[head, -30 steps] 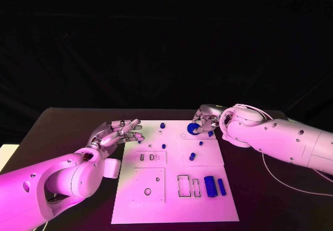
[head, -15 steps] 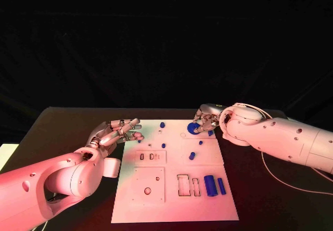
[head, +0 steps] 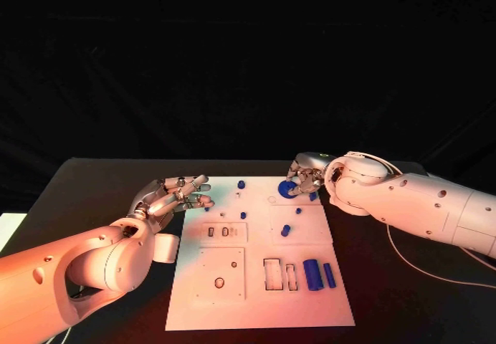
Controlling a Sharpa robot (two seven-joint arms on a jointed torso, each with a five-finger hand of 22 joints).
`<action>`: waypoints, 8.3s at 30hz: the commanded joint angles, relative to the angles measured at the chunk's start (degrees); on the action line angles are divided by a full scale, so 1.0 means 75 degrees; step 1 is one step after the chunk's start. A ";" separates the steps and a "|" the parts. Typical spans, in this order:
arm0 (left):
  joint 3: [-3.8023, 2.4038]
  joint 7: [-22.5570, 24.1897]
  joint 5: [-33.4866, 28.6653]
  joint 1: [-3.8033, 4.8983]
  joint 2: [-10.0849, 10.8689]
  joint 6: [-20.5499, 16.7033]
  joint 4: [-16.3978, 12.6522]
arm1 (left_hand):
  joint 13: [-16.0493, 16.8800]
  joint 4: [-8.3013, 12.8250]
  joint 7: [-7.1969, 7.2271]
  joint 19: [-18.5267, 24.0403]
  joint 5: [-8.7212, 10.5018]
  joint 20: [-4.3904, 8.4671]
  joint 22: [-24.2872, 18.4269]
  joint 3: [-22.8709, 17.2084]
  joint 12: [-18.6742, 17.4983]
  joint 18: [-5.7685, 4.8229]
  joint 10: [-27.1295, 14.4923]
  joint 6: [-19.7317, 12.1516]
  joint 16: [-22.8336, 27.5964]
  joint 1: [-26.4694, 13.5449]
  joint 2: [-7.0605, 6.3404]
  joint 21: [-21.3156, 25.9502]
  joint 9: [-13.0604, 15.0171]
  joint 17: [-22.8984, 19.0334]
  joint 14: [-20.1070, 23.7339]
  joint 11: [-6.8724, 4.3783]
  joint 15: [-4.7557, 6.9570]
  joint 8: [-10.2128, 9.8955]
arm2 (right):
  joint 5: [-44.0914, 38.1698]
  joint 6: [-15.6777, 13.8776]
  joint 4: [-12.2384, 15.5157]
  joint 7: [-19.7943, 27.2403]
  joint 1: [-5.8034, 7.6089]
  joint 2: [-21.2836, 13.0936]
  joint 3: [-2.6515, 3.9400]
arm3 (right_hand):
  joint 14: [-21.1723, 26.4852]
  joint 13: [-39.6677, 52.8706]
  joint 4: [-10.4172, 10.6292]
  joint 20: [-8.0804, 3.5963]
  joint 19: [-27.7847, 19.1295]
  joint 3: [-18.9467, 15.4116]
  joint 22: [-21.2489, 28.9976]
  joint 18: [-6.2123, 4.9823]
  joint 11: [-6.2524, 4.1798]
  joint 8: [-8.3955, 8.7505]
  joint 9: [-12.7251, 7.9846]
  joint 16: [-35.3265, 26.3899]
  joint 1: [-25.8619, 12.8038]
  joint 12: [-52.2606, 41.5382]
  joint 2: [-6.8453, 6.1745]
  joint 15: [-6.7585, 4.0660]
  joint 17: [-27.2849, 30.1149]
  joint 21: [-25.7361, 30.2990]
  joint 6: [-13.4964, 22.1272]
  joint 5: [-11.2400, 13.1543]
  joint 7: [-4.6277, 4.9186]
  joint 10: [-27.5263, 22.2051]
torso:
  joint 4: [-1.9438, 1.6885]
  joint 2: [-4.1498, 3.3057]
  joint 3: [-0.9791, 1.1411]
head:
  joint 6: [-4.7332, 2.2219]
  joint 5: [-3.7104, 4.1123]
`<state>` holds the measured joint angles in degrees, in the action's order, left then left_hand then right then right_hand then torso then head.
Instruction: Assemble the parts on the task board
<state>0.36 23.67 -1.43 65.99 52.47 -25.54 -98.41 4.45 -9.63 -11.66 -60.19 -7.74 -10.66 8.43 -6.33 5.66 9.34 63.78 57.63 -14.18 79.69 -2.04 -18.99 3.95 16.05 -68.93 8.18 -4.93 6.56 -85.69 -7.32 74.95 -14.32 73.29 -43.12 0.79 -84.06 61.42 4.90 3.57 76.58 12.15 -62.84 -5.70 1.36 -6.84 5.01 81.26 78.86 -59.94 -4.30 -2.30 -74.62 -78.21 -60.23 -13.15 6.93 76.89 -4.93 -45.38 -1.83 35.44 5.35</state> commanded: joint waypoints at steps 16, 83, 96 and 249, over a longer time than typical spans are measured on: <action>-0.0006 0.0041 -0.0007 0.0008 -0.0026 0.0177 -0.0010 | 0.0011 0.0092 -0.0028 0.0025 0.0035 -0.0043 -0.0013 -0.0016 -0.0059 0.0140 0.0000 -0.0014 0.0045 0.0102 0.0012 0.0041 0.0003 0.0032 0.0048 0.0014 0.0012 -0.0035 | -0.1172 -0.1393 0.0992 -0.0096 -0.0031 0.0506 -0.0031 | -0.0470 0.0226 0.0019 -0.0085 0.0144 0.0494 -0.0262 0.0102 -0.0094 -0.0112 0.0172 0.0098 -0.0129 -0.0105 0.0157 -0.0140 -0.0092 -0.0166 -0.0465 -0.0046 -0.0179 0.0135 | -0.0027 -0.0006 -0.0015 | -0.0041 -0.0036; -0.0005 0.0000 -0.0007 0.0008 -0.0045 0.0222 0.0057 | 0.0012 0.0133 -0.0030 0.0024 0.0036 -0.0042 -0.0016 -0.0036 -0.0077 0.0141 0.0005 -0.0012 0.0059 0.0128 0.0020 0.0046 0.0003 0.0061 0.0054 0.0015 0.0013 -0.0047 | -0.0645 -0.1000 0.0467 -0.0056 -0.0284 0.1337 -0.0190 | -0.0460 -0.0269 0.1216 0.0194 0.0174 -0.0244 -0.0432 0.0127 0.0252 0.0309 -0.0106 0.0144 -0.0860 0.0777 -0.0475 0.0155 -0.0199 -0.0237 0.0792 0.0022 0.0192 -0.0382 | 0.0003 0.0003 0.0015 | 0.0057 -0.0102; -0.0005 -0.0009 -0.0007 0.0008 -0.0071 0.0231 0.0078 | 0.0012 0.0149 -0.0030 0.0024 0.0035 -0.0041 -0.0017 -0.0046 -0.0084 0.0141 0.0005 -0.0012 0.0064 0.0141 0.0024 0.0047 0.0003 0.0070 0.0057 0.0015 0.0014 -0.0051 | -0.0510 -0.0542 0.0178 -0.0263 -0.0283 0.1554 -0.0192 | -0.0459 -0.0265 0.1295 0.0201 0.0163 -0.0357 -0.0421 0.0126 0.0272 0.0363 -0.0127 0.0150 -0.0947 0.0795 -0.0464 0.0170 -0.0207 -0.0235 0.0847 -0.0015 0.0214 -0.0417 | 0.0005 -0.0007 0.0003 | 0.0080 -0.0100; 0.0002 -0.0124 0.0010 -0.0027 -0.0279 0.0445 0.0759 | 0.0009 0.0265 -0.0027 0.0019 0.0033 -0.0033 -0.0020 -0.0123 -0.0132 0.0141 0.0023 0.0009 0.0097 0.0215 0.0046 0.0052 0.0007 0.0147 0.0060 0.0011 0.0020 -0.0075 | 0.0413 -0.1569 0.1833 -0.0560 -0.0917 0.0824 -0.0280 | -0.0425 -0.0232 -0.0279 0.0003 0.0163 0.1277 -0.0427 0.0123 0.0003 0.0083 0.0112 0.0011 -0.0136 0.1072 0.0298 -0.0053 -0.0098 -0.0227 -0.0403 0.0492 -0.0076 -0.0354 | 0.0140 0.0266 -0.0023 | 0.0485 -0.0448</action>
<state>0.41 22.66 -1.43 65.76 50.54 -23.41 -92.70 4.45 -8.05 -11.66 -60.19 -7.74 -10.66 8.37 -7.29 4.87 9.33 63.78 57.63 -13.74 80.82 -1.81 -19.00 3.95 17.07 -68.80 8.18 -4.81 6.33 -77.95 -20.67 88.97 -16.00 66.65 -37.24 -1.29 -84.03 59.61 2.60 3.69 78.07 21.38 -66.13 -5.72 1.27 -5.88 4.81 81.60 78.47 -51.90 -2.05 -2.68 -74.90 -80.12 -62.82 -9.00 6.29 74.42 -3.89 -43.40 -1.95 38.95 2.21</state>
